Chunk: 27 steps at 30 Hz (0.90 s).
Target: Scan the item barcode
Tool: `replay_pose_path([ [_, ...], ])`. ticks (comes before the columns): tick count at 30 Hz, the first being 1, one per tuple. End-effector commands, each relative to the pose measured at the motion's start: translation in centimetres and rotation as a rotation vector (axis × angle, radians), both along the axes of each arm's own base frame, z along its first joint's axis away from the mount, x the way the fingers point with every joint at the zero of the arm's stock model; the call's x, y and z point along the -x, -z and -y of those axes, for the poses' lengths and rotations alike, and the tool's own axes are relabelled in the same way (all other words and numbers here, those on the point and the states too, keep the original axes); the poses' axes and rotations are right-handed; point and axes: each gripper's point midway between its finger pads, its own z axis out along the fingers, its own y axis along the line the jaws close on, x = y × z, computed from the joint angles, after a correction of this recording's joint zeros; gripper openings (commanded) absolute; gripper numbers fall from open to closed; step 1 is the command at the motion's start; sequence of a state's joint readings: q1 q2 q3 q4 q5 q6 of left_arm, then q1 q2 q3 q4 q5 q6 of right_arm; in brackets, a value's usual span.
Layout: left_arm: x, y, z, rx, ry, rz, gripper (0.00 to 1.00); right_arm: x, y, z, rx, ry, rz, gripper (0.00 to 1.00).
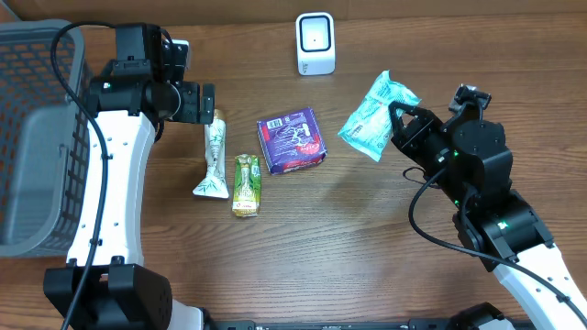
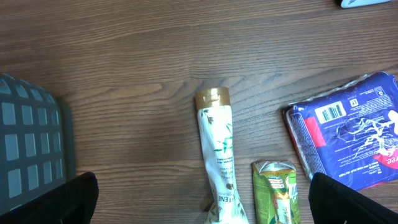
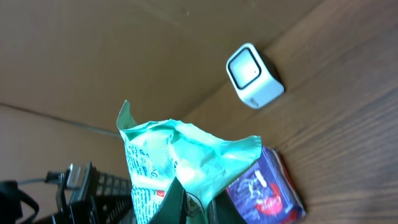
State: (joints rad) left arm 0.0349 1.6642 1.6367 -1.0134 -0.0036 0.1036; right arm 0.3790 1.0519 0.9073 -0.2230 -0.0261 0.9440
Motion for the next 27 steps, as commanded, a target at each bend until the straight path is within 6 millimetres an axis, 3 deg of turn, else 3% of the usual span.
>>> replay_pose_path([
  [1,0.1,-1.1,-0.1,0.009,-0.019,0.03,0.99,-0.6,-2.2,0.7,-0.034,0.063,0.056,0.04],
  [4,0.1,-1.2,-0.1,0.009,-0.019,0.03,1.0,-0.8,-2.2,1.0,-0.028,0.083,0.059,0.04],
  [6,0.1,-1.2,-0.1,0.009,-0.019,0.03,1.0,-1.4,-0.4,1.7,0.078,0.107,0.039,0.04],
  [11,0.1,-1.2,-0.1,0.009,-0.019,0.031,0.99,-2.3,7.4,2.6,0.192,0.175,-0.205,0.04],
  [14,0.1,-1.1,-0.1,0.009,-0.019,0.03,1.0,-1.9,16.1,5.1,0.1,0.465,-0.522,0.04],
  [19,0.1,-1.1,-0.1,0.009,-0.019,0.03,0.99,-3.0,22.6,4.4,0.089,0.527,-0.65,0.04],
  [22,0.1,-1.1,-0.1,0.009,-0.019,0.03,0.99,-3.8,24.7,3.6,0.084,0.504,-0.669,0.04],
  [24,0.1,-1.2,-0.1,0.009,-0.019,0.03,1.0,-4.4,24.8,3.3,0.113,0.459,-0.645,0.05],
  [26,0.1,-1.2,-0.1,0.009,-0.019,0.03,1.0,-4.9,23.7,2.7,0.162,0.378,-0.595,0.21],
  [27,0.1,-1.2,-0.1,0.009,-0.019,0.03,0.99,-5.2,22.9,2.4,0.2,0.322,-0.558,0.34],
])
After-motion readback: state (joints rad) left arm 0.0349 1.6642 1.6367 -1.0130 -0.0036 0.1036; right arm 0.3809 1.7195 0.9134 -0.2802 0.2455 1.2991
